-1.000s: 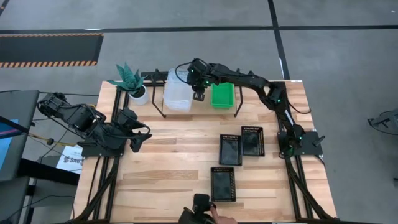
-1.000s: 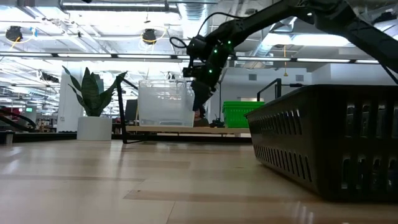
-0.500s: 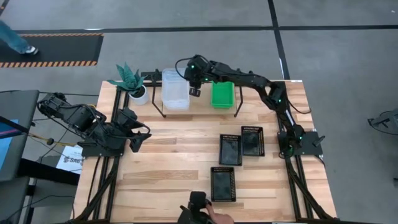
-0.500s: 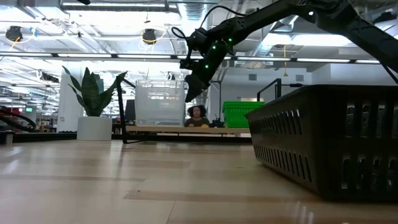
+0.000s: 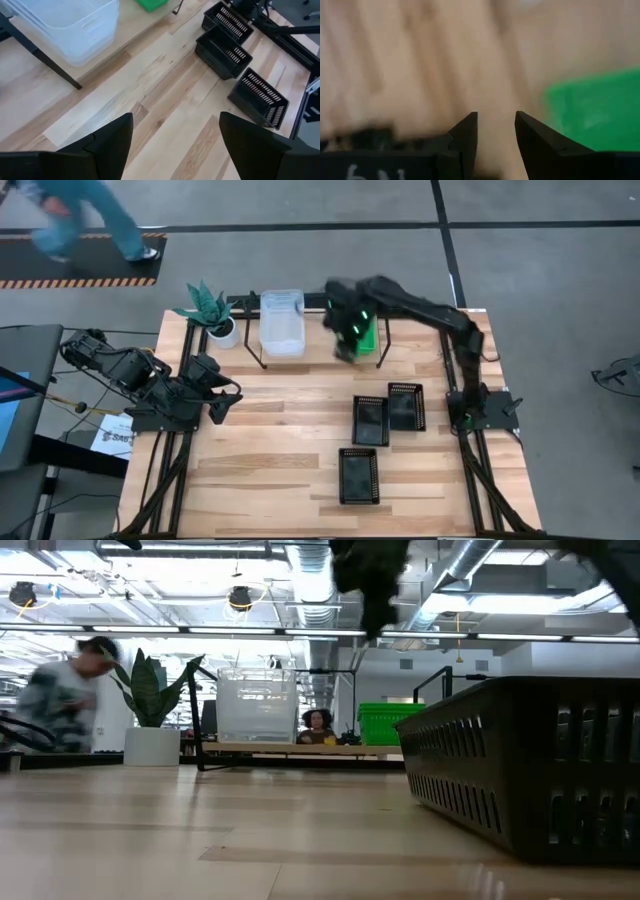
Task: Stack baskets on shelf by color
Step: Put the top left black bin on the shelf
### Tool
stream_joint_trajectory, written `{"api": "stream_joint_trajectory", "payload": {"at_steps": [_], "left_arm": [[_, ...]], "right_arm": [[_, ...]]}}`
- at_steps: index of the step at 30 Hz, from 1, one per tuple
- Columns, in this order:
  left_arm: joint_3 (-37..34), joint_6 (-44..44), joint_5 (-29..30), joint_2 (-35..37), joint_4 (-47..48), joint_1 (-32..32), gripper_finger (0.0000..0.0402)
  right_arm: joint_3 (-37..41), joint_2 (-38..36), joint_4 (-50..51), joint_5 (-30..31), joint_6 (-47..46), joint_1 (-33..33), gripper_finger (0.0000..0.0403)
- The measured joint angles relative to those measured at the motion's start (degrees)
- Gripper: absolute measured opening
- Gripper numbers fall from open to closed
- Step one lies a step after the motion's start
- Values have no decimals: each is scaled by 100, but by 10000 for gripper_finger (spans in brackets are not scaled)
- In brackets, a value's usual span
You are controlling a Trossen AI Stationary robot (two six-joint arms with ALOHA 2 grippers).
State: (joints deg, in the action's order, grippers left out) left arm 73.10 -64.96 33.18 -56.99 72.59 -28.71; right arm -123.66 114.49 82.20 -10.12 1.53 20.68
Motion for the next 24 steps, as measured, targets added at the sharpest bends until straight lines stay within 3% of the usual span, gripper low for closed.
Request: {"api": "stream_joint_trajectory", "payload": {"at_steps": [3,9,14,18,24], "left_arm": [[0,-32,-1,3,-8,0,283],[0,-84,8,0,-51,0,283],[0,-161,8,0,-53,0,283],[0,-258,-5,0,-51,0,283],[0,-481,-63,-1,-53,0,283]], "right_arm": [[888,-647,127,17,-401,-712,154],[3053,-2027,-982,354,-1904,-2557,154],[4456,-2439,-1994,848,-2441,-3845,179],[5223,-2359,-2250,873,-2460,-4299,209],[5835,-2137,-2513,875,-2468,-4379,230]]}}
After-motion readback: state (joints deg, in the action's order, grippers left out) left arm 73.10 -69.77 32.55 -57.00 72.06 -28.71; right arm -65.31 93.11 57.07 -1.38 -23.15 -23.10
